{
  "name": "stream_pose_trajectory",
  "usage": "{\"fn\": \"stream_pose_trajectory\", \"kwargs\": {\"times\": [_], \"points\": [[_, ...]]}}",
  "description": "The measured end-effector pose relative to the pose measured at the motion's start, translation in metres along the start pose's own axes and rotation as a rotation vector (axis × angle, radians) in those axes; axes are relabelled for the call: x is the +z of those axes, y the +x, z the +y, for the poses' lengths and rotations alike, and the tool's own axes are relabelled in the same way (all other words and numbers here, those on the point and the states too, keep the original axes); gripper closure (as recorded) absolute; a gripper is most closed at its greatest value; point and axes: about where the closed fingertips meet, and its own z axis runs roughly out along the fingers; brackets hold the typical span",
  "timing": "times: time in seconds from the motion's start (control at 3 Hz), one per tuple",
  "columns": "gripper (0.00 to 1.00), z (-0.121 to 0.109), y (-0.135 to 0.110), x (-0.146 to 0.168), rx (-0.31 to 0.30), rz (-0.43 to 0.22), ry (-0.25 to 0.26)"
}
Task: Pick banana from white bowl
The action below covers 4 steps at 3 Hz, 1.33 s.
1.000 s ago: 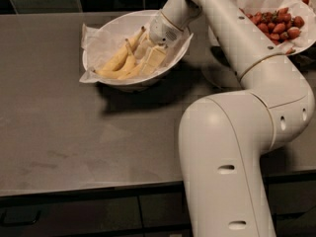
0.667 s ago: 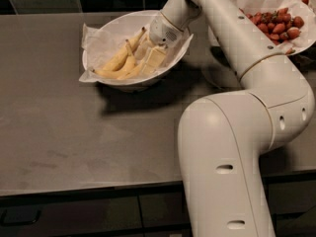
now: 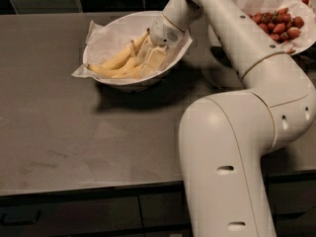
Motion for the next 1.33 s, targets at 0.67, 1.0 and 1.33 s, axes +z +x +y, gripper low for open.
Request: {"fn": "stream_pose_trajectory", "kwargs": {"times": [0.67,1.0,1.33], "points": [[1.0,0.009,0.008,-0.008,0.008,0.011,0.026],[1.0,0.01,0.007,-0.026,0.002,0.019,0.078],[1.0,0.008,-0.001,-0.045,-0.023,0.019,0.135]]}}
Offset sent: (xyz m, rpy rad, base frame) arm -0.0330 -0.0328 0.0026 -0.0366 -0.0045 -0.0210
